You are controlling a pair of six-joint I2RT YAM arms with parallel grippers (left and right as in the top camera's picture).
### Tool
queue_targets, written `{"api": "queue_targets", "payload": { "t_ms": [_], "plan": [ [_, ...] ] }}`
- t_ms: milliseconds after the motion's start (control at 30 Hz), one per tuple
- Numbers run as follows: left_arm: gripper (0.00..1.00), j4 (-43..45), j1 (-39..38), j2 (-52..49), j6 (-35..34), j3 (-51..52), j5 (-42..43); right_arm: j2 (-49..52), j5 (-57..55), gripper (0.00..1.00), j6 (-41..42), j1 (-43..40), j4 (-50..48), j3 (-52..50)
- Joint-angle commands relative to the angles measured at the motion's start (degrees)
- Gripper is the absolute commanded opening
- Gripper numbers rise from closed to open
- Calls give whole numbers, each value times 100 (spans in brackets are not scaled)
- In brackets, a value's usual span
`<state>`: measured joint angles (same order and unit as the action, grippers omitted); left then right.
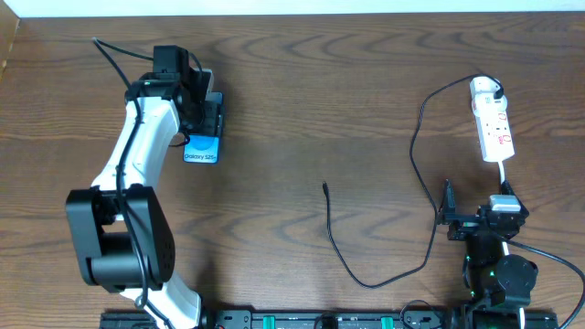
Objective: Plug charger to phone and switch on socket
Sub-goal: 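Lift the phone with the left gripper and tilt it upright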
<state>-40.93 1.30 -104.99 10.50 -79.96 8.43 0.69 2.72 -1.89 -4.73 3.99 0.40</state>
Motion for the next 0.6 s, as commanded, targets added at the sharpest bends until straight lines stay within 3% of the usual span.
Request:
{"api": "queue_targets", "payload": {
  "t_ms": [0,300,400,500,567],
  "plan": [
    [7,-15,22,153,-424,-28,824,-42,-46,99,74,44,24,-9],
    [7,142,22,146,-1941,-26,2813,-39,-46,99,74,44,24,-9],
    [7,151,22,149,-3147,-26,2977,-42,-46,99,74,44,24,-9],
    [7,15,22,149,-4903,-26,3064,-42,-46,99,74,44,26,-9],
    [7,-48,22,149,-5423,-26,3355,-42,-46,99,74,44,24,-9]
  ]
}}
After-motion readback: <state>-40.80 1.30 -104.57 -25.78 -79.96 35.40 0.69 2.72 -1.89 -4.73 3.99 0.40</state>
